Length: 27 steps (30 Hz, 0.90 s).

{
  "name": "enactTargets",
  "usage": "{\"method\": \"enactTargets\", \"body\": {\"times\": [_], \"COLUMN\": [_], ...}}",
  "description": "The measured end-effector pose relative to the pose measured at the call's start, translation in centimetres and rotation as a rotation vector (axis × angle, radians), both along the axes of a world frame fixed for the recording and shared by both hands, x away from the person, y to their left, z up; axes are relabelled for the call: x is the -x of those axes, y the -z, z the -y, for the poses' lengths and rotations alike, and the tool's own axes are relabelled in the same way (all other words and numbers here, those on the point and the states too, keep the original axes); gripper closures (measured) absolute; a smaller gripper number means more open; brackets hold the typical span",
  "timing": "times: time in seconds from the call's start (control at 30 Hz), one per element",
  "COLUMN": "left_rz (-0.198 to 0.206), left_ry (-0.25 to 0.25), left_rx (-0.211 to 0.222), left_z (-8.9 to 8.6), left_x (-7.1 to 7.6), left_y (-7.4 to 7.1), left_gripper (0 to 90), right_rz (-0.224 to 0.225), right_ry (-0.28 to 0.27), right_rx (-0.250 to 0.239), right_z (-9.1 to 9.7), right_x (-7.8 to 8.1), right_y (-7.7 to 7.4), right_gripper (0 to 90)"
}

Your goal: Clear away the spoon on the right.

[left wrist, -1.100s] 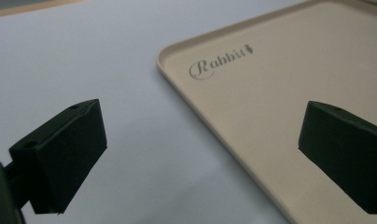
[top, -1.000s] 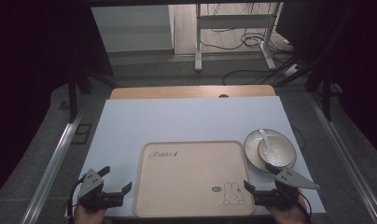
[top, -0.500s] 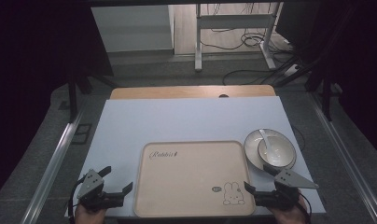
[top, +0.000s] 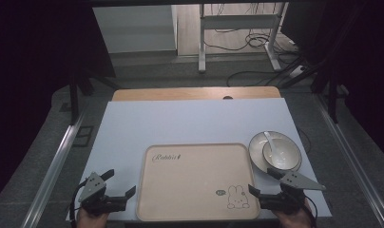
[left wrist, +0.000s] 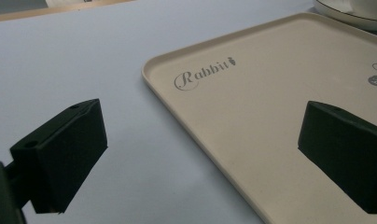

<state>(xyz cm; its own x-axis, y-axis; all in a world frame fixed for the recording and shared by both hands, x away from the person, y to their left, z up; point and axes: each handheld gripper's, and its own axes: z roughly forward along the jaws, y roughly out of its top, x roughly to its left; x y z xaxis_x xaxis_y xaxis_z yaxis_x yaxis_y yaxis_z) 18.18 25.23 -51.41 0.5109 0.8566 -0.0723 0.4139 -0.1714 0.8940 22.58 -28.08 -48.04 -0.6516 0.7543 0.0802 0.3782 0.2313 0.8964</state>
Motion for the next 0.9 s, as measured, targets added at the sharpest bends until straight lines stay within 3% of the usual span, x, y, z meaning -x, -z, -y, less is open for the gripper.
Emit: {"method": "enactTargets", "body": {"times": [0.2, 0.4, 0.6, 0.9], "left_rz": [-0.001, 0.000, -0.004, 0.004], "left_ry": [-0.012, -0.026, -0.038, -0.048], "left_rx": [-0.010, -0.019, -0.048, -0.059], "left_z": [0.0, 0.0, 0.1, 0.1], "left_x": [0.0, 0.1, 0.1, 0.2], "left_y": [0.0, -0.1, -0.1, -0.1], "left_gripper": [1.1, 1.1, 1.1, 1.2], "right_rz": [0.014, -0.031, -0.032, -0.052], "right_ry": [0.036, 0.073, 0.095, 0.082], "right_rx": [0.032, 0.045, 0.058, 0.069], "right_z": [0.2, 0.5, 0.7, 0.6], "right_x": [0.0, -0.4, -0.7, -1.3], "right_y": [-0.5, -0.6, -1.2, -1.5], "right_gripper": [7.7, 7.6, 4.8, 0.0]}}
